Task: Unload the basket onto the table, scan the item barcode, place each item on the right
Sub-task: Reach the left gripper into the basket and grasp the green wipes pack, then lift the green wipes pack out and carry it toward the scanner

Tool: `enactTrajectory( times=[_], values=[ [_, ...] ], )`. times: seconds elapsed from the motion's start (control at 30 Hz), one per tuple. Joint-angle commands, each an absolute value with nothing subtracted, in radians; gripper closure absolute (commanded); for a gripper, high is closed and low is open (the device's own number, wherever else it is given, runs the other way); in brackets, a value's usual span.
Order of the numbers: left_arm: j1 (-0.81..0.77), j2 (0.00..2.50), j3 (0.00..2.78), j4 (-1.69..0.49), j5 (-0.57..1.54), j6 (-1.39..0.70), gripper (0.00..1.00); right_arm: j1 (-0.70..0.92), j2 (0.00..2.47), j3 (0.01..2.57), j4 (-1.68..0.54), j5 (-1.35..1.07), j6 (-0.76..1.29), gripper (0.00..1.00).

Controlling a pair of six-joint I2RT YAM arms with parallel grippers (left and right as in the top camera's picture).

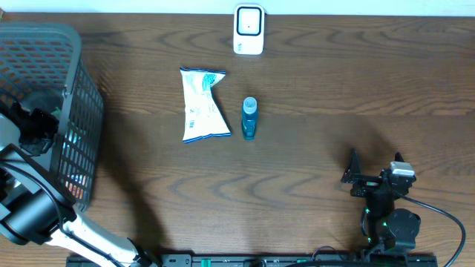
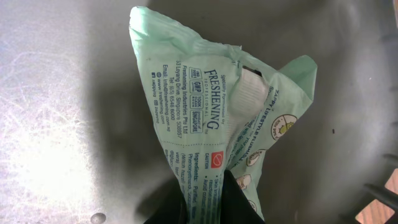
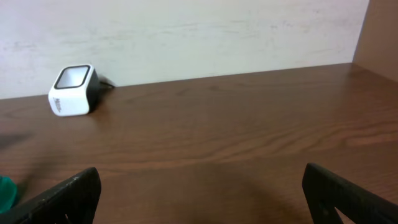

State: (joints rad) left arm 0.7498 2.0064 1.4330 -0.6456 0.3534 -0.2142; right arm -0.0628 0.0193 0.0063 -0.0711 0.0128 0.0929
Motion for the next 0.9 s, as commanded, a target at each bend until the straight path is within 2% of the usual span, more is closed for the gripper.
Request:
enactTrajectory(
  times=[0.0, 0.6, 0.73, 0.87],
  values=[
    [0.747, 1.958, 1.439, -0.649, 0.329, -0.253, 0.93, -0.058, 0.018, 0.006, -0.077, 0.004, 0.081, 0.01],
    [0.738, 1.229, 1.439, -0.585, 0.33, -0.367, 0.93, -0.058, 0.018, 0.006, -0.077, 0.004, 0.081, 0.01],
    [0.668, 1.134, 1.439, -0.579, 0.351, -0.391, 0.93, -0.058, 0.018, 0.006, -0.077, 0.004, 0.081, 0.01],
    [0.522, 1.114, 1.438, -0.575, 0.363, -0.364, 0.93, -0.058, 0.018, 0.006, -0.077, 0.005, 0.081, 0.01]
  ],
)
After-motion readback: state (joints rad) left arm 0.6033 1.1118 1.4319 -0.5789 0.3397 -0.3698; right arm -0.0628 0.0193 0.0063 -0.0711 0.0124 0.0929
